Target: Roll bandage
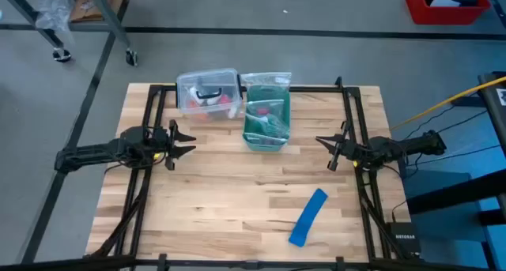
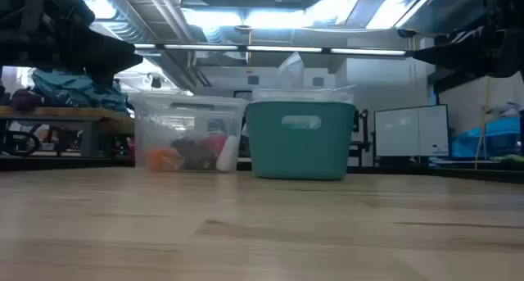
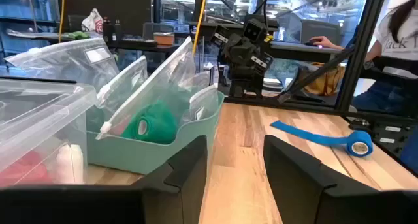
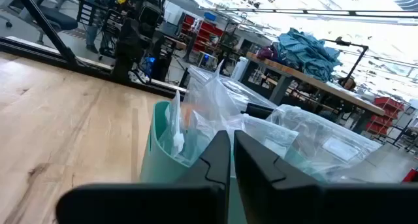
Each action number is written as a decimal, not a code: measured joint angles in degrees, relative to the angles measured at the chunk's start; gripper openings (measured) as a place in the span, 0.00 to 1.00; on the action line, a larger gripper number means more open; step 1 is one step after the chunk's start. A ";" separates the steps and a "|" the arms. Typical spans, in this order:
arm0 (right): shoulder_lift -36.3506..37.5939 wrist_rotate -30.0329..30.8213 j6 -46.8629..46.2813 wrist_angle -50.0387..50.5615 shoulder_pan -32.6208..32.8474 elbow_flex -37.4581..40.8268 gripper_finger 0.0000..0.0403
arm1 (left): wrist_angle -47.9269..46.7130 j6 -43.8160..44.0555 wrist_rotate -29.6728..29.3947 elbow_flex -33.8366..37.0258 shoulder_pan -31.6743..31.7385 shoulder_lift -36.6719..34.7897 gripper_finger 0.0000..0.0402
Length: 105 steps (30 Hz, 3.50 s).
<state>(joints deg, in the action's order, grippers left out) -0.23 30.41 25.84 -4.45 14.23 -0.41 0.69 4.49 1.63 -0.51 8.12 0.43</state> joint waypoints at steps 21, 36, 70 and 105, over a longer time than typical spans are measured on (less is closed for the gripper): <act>-0.01 -0.01 0.00 0.00 0.01 0.01 0.06 | 0.00 0.00 0.00 -0.02 0.01 0.00 0.36; -0.02 -0.02 0.00 0.00 0.01 0.00 0.06 | 0.00 0.00 0.01 -0.01 0.01 0.00 0.36; -0.02 0.00 -3.47 -1.67 0.01 -0.01 0.06 | 0.00 0.00 0.00 -0.01 0.00 0.00 0.36; -0.02 -2.88 -21.10 -8.56 -0.01 -0.67 0.06 | -0.09 -0.40 -0.77 0.00 0.17 0.00 0.36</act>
<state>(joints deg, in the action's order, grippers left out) -0.25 27.53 4.75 -13.01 14.22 -1.08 0.60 4.09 0.86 -0.51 8.29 0.43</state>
